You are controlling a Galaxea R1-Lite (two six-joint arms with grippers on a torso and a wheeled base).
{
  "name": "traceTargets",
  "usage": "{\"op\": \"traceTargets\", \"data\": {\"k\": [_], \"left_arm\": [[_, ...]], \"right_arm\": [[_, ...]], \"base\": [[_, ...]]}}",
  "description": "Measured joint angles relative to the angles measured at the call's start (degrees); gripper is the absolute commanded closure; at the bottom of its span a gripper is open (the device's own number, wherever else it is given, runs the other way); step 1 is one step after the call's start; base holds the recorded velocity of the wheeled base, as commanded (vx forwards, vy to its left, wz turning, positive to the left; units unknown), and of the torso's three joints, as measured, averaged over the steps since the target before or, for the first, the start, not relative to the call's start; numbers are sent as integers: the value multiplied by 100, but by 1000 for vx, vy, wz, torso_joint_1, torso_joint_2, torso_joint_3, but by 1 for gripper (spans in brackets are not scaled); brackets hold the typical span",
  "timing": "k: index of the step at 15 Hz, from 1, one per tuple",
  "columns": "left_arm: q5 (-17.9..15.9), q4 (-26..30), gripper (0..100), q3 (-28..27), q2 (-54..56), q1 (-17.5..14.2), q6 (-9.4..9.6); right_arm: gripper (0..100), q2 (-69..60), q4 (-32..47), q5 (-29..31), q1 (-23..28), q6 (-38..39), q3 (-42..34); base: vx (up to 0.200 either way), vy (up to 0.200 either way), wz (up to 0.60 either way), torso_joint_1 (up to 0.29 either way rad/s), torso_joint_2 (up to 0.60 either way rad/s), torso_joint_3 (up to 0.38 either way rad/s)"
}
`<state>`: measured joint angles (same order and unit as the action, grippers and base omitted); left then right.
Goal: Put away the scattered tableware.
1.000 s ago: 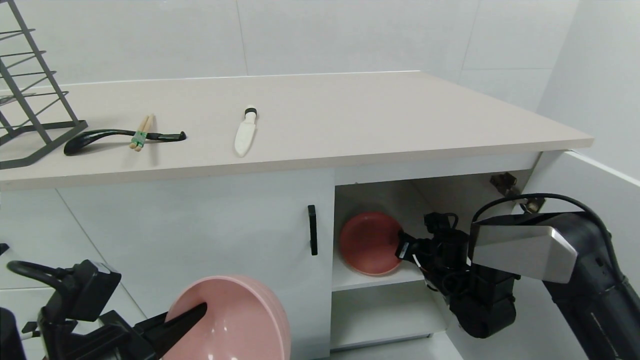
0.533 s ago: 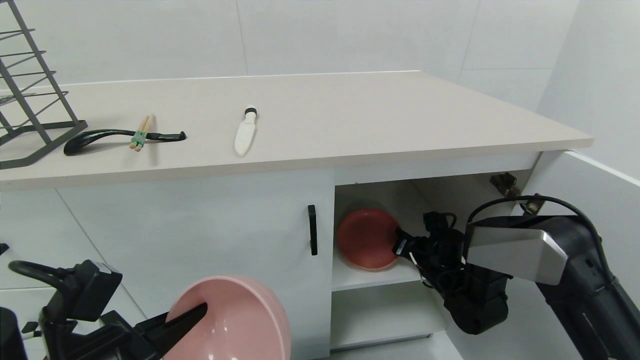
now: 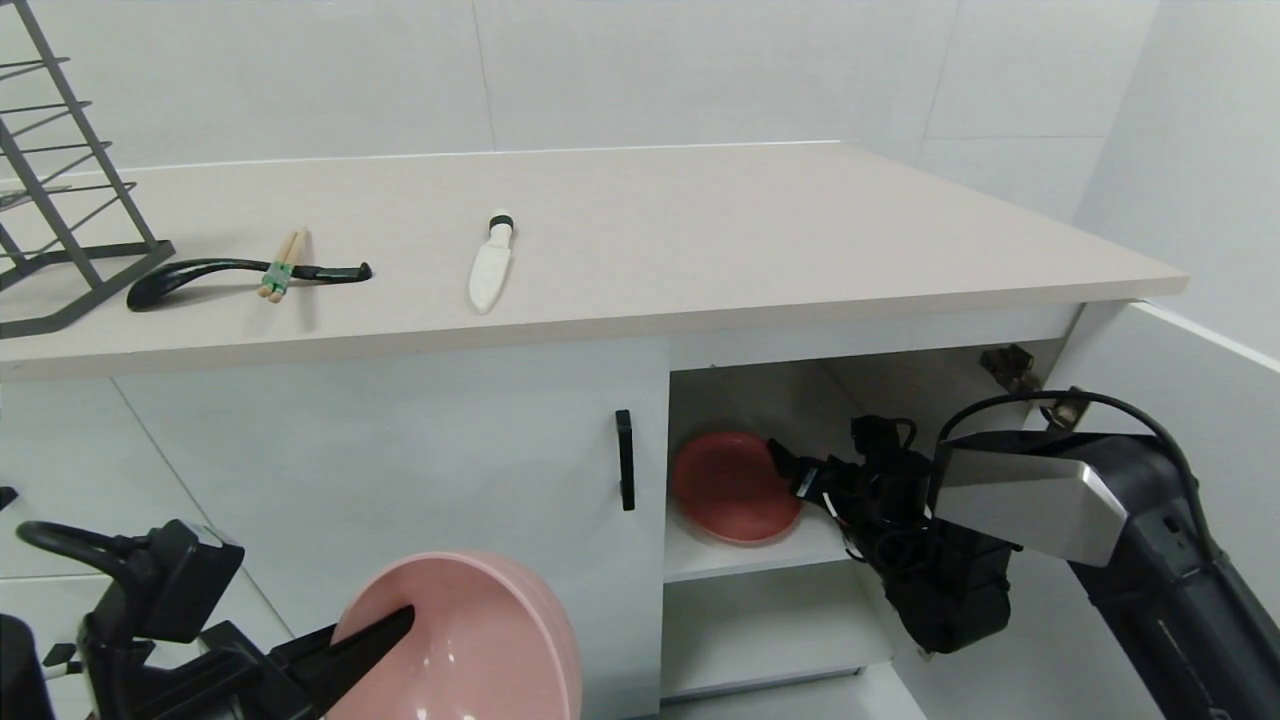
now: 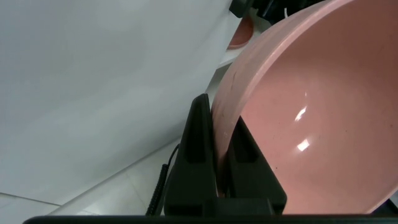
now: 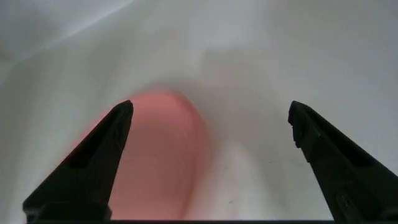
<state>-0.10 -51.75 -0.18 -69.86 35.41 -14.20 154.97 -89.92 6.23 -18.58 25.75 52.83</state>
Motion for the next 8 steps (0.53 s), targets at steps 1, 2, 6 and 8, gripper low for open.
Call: {"op": "traceTargets", "data": {"k": [1,2,6,8], "left_arm": [[0,0,100,0,0,5,0],[0,0,100,0,0,2,0],[0,-6,100,-11,0,20,44],[-4,-9,100,-48,-1,55,345]], "right_arm": [[0,-100,-2,1,-30,-32,-101],[0,-251,-2,1,-101,-43,-271],[0,-1215,-2,4,-664,-350,-1635],[0,-1838,-2,6,-980,-544,-2349]], "base": [[0,0,0,0,0,0],[0,0,0,0,0,0],[0,0,0,0,0,0],[0,0,0,0,0,0]]}}
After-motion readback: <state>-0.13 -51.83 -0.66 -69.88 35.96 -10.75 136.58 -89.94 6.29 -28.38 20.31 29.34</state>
